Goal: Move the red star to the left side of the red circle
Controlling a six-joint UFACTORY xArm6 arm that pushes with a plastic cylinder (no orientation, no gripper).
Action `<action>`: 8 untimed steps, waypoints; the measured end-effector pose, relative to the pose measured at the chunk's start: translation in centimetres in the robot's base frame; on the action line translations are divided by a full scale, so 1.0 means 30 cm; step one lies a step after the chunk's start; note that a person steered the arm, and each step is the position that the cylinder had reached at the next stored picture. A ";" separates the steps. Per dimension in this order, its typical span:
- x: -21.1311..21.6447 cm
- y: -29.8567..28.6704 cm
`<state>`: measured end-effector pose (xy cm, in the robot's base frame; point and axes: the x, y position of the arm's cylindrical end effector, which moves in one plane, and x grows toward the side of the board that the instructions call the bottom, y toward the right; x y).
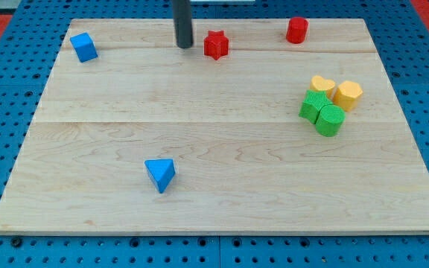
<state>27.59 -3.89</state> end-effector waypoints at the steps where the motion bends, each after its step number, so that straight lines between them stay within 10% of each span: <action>1: 0.025 0.349; 4: -0.002 -0.112; 6: -0.025 0.393; 8: 0.117 -0.129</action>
